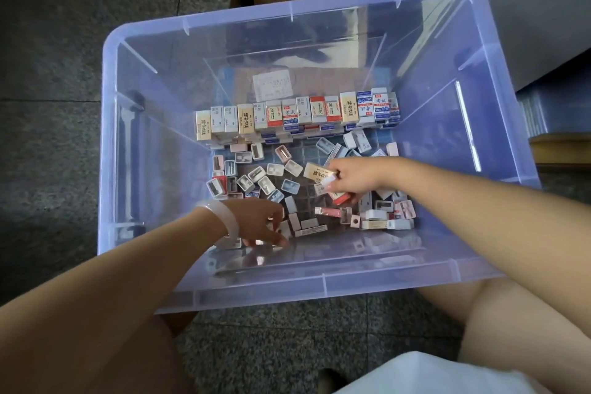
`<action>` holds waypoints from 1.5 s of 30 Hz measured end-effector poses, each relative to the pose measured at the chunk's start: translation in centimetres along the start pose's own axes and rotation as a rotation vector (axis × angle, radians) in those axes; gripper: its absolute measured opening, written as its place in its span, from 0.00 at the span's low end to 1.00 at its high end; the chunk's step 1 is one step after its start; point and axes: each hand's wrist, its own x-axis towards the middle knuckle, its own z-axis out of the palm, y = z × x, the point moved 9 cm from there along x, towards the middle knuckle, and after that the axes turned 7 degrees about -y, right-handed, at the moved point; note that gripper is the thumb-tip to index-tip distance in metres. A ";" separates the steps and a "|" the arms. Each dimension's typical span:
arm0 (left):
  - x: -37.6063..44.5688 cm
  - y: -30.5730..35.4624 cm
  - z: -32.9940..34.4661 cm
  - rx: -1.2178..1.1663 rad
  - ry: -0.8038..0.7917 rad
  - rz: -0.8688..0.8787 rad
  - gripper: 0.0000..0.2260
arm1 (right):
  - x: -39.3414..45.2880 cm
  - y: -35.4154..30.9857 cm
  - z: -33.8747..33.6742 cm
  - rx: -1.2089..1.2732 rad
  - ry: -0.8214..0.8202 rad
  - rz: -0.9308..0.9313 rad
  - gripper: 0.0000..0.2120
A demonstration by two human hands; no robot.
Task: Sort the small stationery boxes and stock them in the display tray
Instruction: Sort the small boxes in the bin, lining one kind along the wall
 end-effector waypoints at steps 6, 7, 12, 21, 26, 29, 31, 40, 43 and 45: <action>-0.7 1.6 -3.8 0.019 0.214 0.018 0.09 | -0.2 -0.2 -1.5 0.055 0.129 0.008 0.10; -0.4 2.7 -4.1 0.068 0.224 0.052 0.09 | -0.4 -0.4 -2.1 0.058 0.167 0.002 0.10; 1.7 9.4 -3.8 0.446 0.334 0.271 0.17 | -1.9 -0.5 -5.5 0.004 0.393 -0.009 0.14; 1.1 8.8 -5.9 0.289 0.497 0.174 0.12 | -1.2 -0.7 -5.7 -0.006 0.445 -0.073 0.11; -3.4 1.5 -9.4 -0.815 0.605 0.073 0.09 | -1.9 -2.3 -6.3 0.045 0.496 -0.182 0.05; -5.1 -0.4 -8.7 -1.321 0.600 0.106 0.06 | -2.5 -4.1 -6.4 0.107 0.479 -0.256 0.06; -6.0 -0.8 -8.4 -1.435 0.627 0.136 0.03 | -2.8 -5.6 -6.4 0.148 0.460 -0.300 0.07; -11.5 -2.2 -7.1 -1.717 0.833 0.202 0.06 | -0.1 -12.9 -4.8 0.332 0.535 -0.348 0.12; -14.3 -2.1 -6.7 -1.644 0.842 0.237 0.04 | 2.4 -14.4 -2.9 0.412 0.512 -0.338 0.13; -15.7 -2.2 -6.1 -1.608 0.856 0.244 0.05 | 3.6 -15.1 -1.5 0.539 0.468 -0.358 0.12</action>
